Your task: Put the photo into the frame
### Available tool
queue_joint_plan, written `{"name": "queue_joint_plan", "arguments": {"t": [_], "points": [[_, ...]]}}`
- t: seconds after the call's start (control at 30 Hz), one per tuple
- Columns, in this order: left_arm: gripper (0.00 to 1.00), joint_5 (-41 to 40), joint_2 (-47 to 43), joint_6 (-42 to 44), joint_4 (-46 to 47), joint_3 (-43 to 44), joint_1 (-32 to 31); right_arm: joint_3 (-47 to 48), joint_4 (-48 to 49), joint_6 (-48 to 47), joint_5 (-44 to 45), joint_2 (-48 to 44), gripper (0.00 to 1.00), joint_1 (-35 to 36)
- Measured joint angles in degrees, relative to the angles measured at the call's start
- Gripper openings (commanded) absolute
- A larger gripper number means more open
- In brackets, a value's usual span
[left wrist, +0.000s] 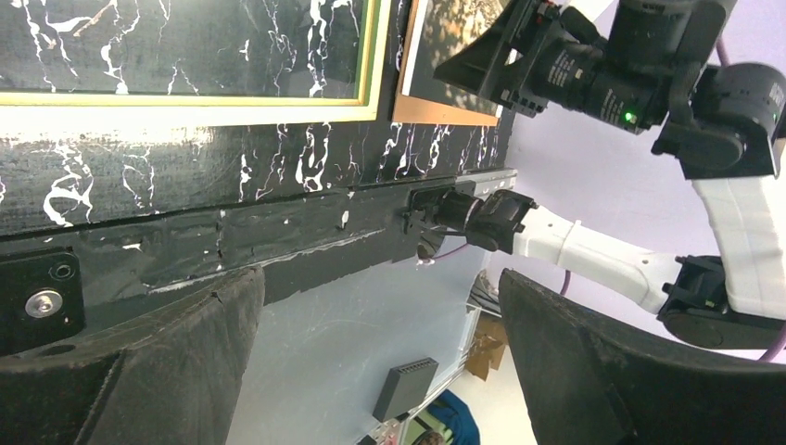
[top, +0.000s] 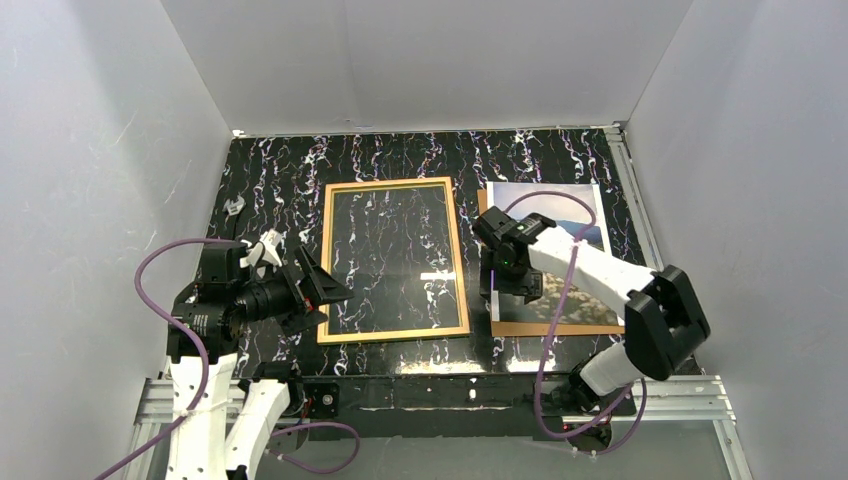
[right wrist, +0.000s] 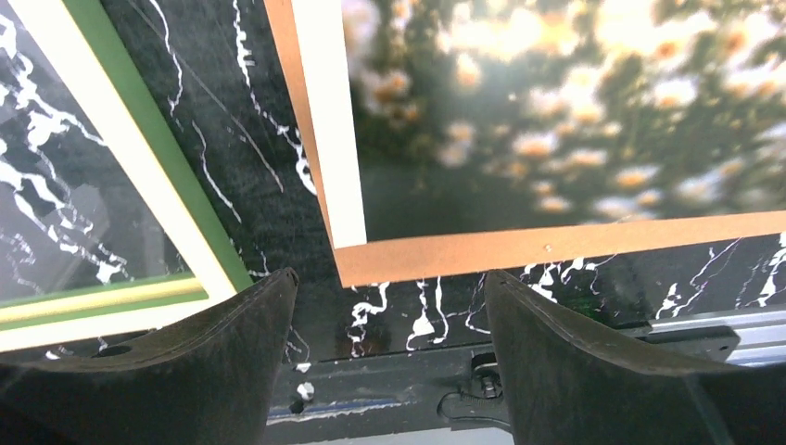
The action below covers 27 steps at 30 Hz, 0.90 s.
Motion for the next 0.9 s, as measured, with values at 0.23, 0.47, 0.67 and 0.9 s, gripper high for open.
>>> {"name": "queue_joint_plan", "arguments": {"t": [0.23,0.47,0.67,0.9], "points": [[0.98,-0.7,0.0,0.7,-1.5,-0.1,0.0,4.3,-0.4,-2.4,2.0,9.3,0.79,0.0],[0.98,-0.8,0.0,1.2,-1.9,-0.1,0.0,5.1,0.1,-3.4,1.4,14.2,0.67,0.0],[0.98,-1.2,0.0,1.5,-2.3,-0.2,0.0,2.9,3.5,-4.0,-1.3,14.4,0.59,0.0],[0.98,-1.5,0.0,1.7,-2.8,-0.8,0.0,-0.3,6.5,-4.4,-4.4,14.4,0.45,0.0]]}}
